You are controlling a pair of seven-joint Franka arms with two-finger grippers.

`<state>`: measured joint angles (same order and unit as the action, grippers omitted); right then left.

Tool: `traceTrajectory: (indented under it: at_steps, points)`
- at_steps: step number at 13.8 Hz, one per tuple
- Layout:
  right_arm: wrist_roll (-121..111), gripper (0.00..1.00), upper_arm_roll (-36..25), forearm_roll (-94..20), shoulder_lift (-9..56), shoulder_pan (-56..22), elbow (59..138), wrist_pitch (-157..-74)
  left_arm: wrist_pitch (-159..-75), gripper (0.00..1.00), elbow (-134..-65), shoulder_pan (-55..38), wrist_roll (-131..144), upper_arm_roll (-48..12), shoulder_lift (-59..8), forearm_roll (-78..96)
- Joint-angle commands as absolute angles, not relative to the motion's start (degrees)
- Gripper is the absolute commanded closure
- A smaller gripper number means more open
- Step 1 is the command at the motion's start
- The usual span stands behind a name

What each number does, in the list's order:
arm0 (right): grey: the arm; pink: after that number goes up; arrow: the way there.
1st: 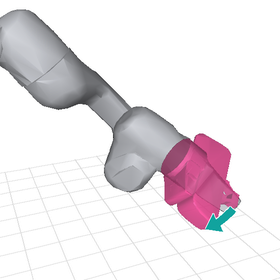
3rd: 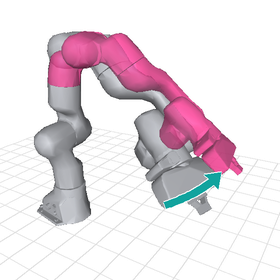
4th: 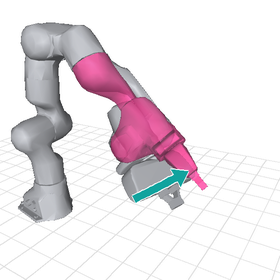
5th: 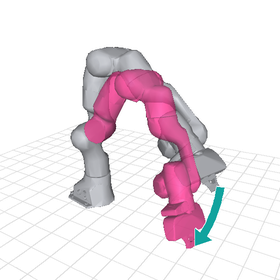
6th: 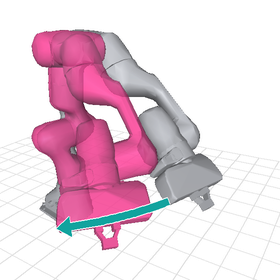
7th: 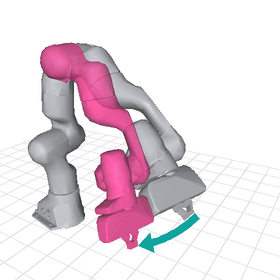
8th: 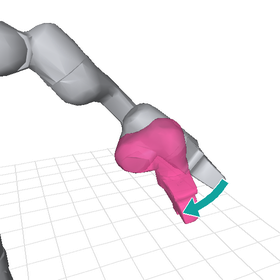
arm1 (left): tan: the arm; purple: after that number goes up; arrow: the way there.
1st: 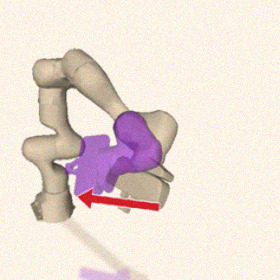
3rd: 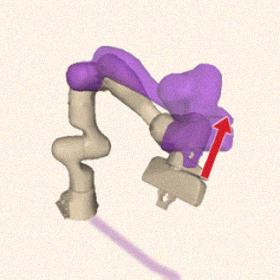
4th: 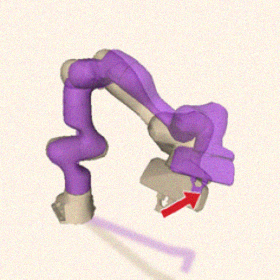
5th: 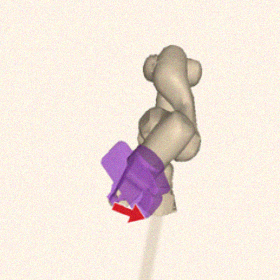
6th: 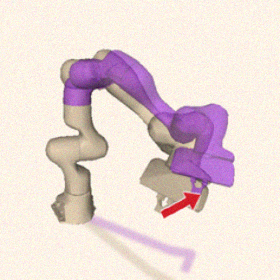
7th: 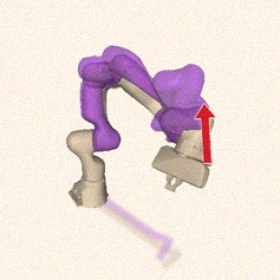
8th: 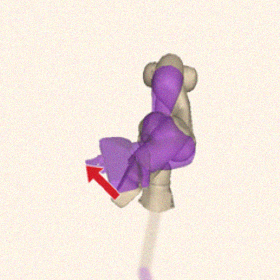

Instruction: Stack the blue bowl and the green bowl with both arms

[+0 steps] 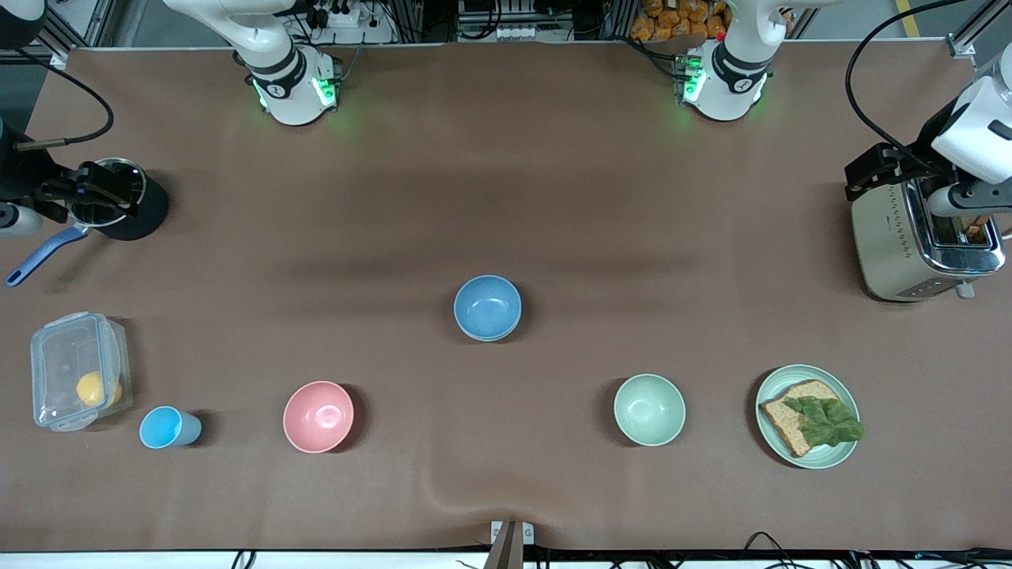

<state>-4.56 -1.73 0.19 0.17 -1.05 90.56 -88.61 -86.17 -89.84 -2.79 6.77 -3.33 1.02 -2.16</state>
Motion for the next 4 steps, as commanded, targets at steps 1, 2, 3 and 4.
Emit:
traceTrajectory:
  at_steps: [1,2,3,4]
  points:
    - [-4.0,0.00,-0.8,0.9,-0.5,-0.3,89.6,-88.2,-85.9,0.00,-89.0,-2.9,5.9,-2.5,0.9,1.0]
    - [-4.0,0.00,-0.8,0.9,-0.6,-0.2,89.5,-88.2,-85.9,0.00,-89.0,-2.9,5.9,-2.3,0.9,0.9]
    - [-4.0,0.00,-0.8,0.9,-0.6,-0.2,89.2,-88.2,-85.8,0.00,-89.0,-3.0,5.9,-2.3,1.0,0.7]
    - [-4.0,0.00,-0.8,1.0,-0.6,-0.3,88.8,-88.2,-85.8,0.00,-89.0,-3.1,6.0,-2.3,1.0,0.6]
